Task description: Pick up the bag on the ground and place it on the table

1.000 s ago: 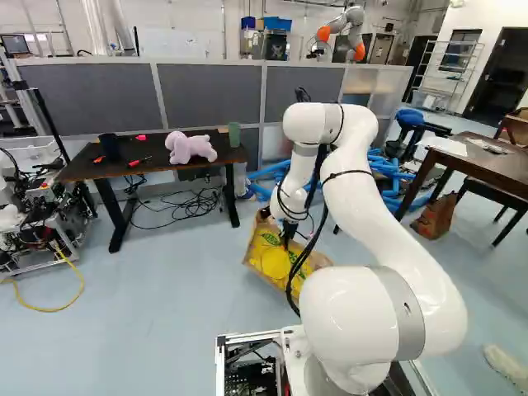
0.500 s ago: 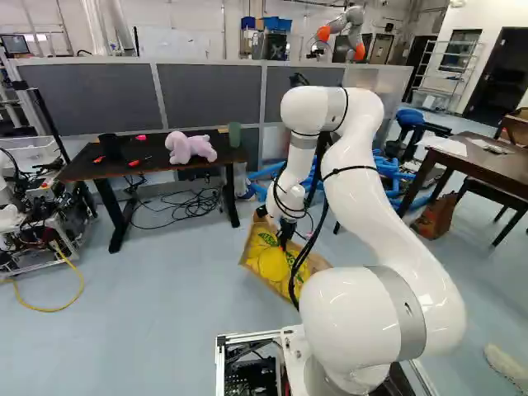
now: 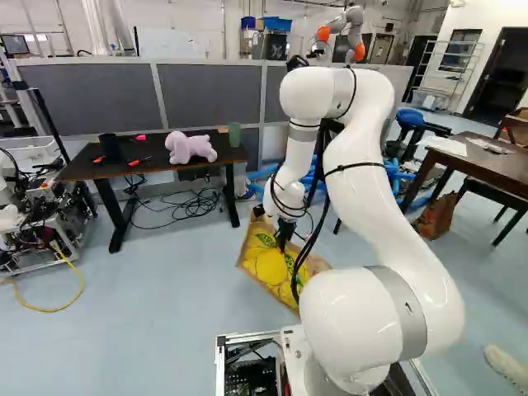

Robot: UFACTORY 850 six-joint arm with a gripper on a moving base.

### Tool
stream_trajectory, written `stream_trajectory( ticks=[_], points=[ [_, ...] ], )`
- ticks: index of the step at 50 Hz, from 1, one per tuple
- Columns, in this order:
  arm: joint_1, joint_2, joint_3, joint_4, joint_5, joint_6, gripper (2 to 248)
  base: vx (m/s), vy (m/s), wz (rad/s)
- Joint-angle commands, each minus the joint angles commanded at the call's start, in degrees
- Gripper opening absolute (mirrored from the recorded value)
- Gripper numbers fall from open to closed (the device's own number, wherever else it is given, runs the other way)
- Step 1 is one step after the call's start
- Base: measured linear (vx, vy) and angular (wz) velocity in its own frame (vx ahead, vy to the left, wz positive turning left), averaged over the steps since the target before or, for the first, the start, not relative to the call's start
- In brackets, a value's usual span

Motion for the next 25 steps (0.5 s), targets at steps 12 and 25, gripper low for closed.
stream_trajectory(
  ticks=[12, 25],
  points=[
    [0.8, 3.4, 3.0, 2.9, 0.0, 0.0, 22, 0.000, 0.000, 0.000],
    [1.1, 6.8, 5.2, 5.8, -0.1, 0.0, 22, 0.000, 0.000, 0.000]
  ],
)
